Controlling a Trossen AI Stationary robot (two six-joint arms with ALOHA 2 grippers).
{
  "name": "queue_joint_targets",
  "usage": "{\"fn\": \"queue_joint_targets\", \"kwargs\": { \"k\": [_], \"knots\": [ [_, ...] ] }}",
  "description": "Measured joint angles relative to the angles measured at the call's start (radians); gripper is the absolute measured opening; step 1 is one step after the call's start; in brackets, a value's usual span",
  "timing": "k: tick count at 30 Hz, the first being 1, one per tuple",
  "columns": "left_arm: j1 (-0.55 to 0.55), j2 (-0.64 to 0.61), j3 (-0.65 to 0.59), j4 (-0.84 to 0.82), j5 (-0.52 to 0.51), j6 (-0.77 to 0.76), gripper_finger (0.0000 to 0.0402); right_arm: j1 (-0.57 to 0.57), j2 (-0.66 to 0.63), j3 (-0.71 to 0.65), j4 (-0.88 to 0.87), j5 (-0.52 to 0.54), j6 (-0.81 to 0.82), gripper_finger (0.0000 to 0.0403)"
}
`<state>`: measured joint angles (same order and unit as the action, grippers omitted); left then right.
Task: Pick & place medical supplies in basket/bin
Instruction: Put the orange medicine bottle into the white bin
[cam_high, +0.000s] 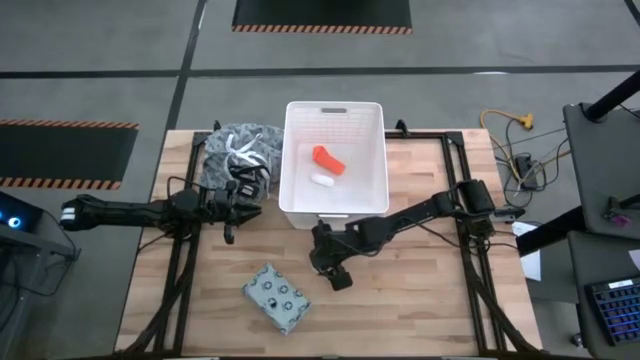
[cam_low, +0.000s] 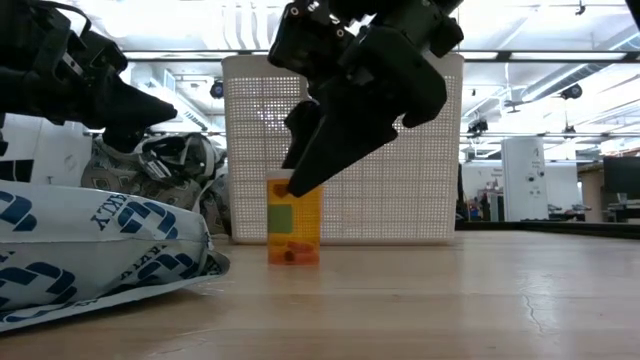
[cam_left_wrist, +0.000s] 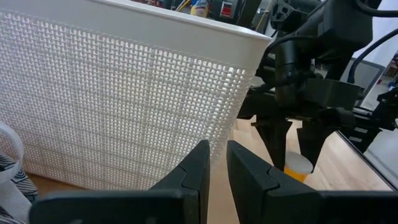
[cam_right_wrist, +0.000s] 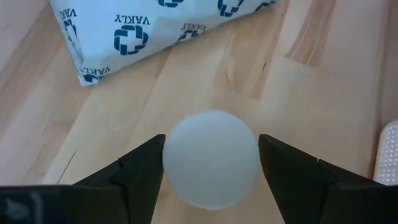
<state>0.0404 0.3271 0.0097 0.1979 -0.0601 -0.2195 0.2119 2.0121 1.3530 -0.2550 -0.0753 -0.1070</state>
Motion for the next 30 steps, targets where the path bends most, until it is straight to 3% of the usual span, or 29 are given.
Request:
{"fn": "queue_joint_targets", "kwargs": {
  "k": [17,30],
  "knots": [
    [0.0,0.0,0.0,0.0,0.0,0.0,0.0038,0.0,0.0,-0.049,0.04,-0.001,0.079,0.0185],
    [0.0,0.0,0.0,-0.001,0.0,0.0,0.0038,0.0,0.0,-0.027,0.061,-0.002,0.081,0.0183]
  ]
}}
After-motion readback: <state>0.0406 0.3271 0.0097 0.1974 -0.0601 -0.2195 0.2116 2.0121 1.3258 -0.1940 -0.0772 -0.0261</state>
